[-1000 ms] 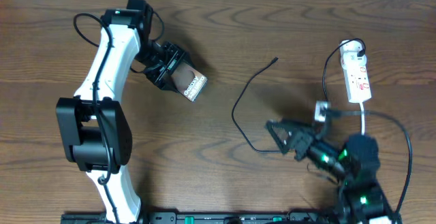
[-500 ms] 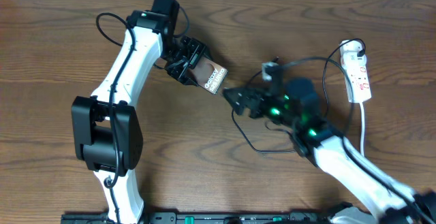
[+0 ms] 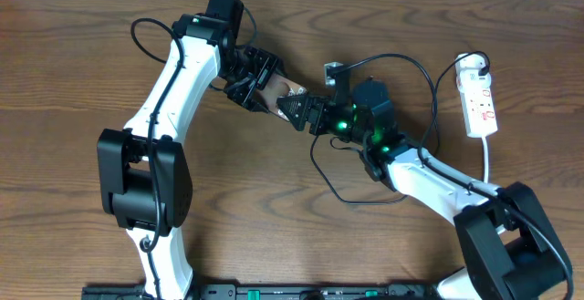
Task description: Plug charger to phone and switch on socket
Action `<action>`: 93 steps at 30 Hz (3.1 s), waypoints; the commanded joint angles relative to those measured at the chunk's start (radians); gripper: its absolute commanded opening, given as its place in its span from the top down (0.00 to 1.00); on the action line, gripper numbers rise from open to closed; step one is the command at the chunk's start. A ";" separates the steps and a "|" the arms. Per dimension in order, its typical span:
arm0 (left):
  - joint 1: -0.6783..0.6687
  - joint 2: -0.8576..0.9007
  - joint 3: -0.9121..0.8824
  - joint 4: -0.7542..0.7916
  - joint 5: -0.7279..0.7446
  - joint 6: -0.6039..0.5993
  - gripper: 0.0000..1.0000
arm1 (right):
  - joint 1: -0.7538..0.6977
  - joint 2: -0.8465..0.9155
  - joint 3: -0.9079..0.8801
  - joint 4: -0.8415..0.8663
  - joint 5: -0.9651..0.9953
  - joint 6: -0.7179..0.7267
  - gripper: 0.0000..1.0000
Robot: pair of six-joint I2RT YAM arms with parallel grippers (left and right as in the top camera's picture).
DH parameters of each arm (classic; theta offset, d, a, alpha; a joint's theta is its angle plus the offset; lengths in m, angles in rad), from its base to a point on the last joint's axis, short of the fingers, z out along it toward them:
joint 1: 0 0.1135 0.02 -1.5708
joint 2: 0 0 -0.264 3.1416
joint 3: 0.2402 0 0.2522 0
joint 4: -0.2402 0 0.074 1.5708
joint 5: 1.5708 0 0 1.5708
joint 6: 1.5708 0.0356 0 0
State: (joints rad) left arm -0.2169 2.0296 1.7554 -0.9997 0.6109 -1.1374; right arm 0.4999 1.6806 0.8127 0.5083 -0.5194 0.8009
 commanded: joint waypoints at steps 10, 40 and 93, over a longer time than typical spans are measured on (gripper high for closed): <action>-0.002 -0.002 0.010 0.000 0.085 -0.020 0.93 | 0.008 0.024 0.024 0.013 0.058 0.033 0.36; -0.044 -0.002 0.010 -0.001 0.042 -0.019 0.93 | 0.012 0.024 0.025 -0.025 0.098 0.040 0.99; 0.183 -0.851 -1.210 0.996 -0.035 0.578 0.01 | -0.138 -0.026 0.024 0.074 -0.187 0.441 0.99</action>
State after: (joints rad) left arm -0.0235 1.1660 0.5457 -0.0265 0.6701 -0.5213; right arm 0.3569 1.6756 0.8185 0.5690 -0.6964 1.2896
